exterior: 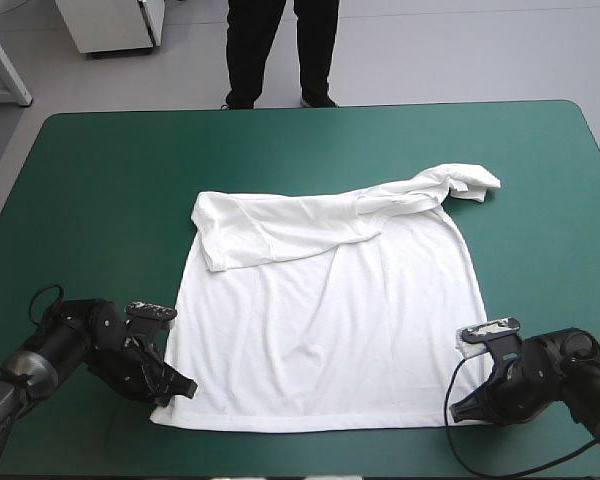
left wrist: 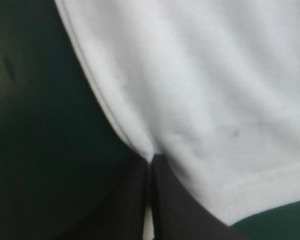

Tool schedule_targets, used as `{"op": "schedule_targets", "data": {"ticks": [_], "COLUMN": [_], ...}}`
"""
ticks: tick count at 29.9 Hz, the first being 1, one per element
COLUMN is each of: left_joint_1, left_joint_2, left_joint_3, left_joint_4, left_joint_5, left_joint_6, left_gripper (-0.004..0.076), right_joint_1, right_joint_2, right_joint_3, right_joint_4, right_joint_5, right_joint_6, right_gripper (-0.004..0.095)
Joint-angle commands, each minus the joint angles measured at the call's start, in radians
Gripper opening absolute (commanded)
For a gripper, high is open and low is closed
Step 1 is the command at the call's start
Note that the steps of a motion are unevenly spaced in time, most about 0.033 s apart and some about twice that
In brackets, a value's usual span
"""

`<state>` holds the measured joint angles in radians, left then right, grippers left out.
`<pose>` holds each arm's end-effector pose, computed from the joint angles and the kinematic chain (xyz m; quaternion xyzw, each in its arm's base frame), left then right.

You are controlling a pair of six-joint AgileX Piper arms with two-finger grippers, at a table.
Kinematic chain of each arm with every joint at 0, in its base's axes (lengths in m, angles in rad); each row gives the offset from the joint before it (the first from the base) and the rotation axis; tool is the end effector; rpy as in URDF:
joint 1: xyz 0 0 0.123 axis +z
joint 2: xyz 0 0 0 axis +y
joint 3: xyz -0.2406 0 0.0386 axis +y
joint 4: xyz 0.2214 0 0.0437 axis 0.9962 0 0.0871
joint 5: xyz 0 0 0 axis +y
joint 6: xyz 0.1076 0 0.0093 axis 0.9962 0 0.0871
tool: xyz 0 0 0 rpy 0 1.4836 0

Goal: Fold the cloth

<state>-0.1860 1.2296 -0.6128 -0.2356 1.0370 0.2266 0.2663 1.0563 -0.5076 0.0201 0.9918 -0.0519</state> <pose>0.1566 -0.0516 0.1644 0.1451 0.9842 -0.1012 0.0041 0.1341 0.0385 0.1660 -0.1532 0.9864 0.0150 0.0574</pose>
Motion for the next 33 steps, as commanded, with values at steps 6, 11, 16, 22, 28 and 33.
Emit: {"op": "schedule_targets", "data": {"ticks": [6, 11, 16, 22, 28, 33], "left_joint_1": [0.000, 0.000, 0.000, 0.000, 0.000, 0.000], "left_joint_2": [-0.011, -0.072, -0.167, -0.247, -0.211, -0.109], "left_joint_3": [-0.106, -0.325, -0.630, -1.010, -1.402, -1.639], "left_joint_4": [-0.060, -0.056, -0.061, -0.104, -0.104, -0.081], "left_joint_5": [0.024, 0.161, 0.251, 0.251, 0.197, 0.024], "left_joint_6": [0.041, 0.041, 0.007, 0.008, 0.039, 0.076], "left_gripper": [-0.0009, -0.0009, -0.0009, -0.0009, -0.0009, -0.0009], "right_joint_1": [0.003, 0.003, 0.003, 0.003, 0.003, 0.003], "right_joint_2": [0.010, -0.001, -0.025, -0.030, -0.010, 0.023], "right_joint_3": [-0.035, -0.286, -0.679, -1.193, -1.598, -1.746], "right_joint_4": [0.035, 0.027, -0.020, -0.083, -0.123, -0.142], "right_joint_5": [-0.014, 0.107, 0.192, 0.226, 0.183, -0.039], "right_joint_6": [-0.022, -0.012, 0.032, 0.042, 0.038, 0.016], "right_gripper": [-0.0019, -0.0019, -0.0019, -0.0019, -0.0019, -0.0019]}}
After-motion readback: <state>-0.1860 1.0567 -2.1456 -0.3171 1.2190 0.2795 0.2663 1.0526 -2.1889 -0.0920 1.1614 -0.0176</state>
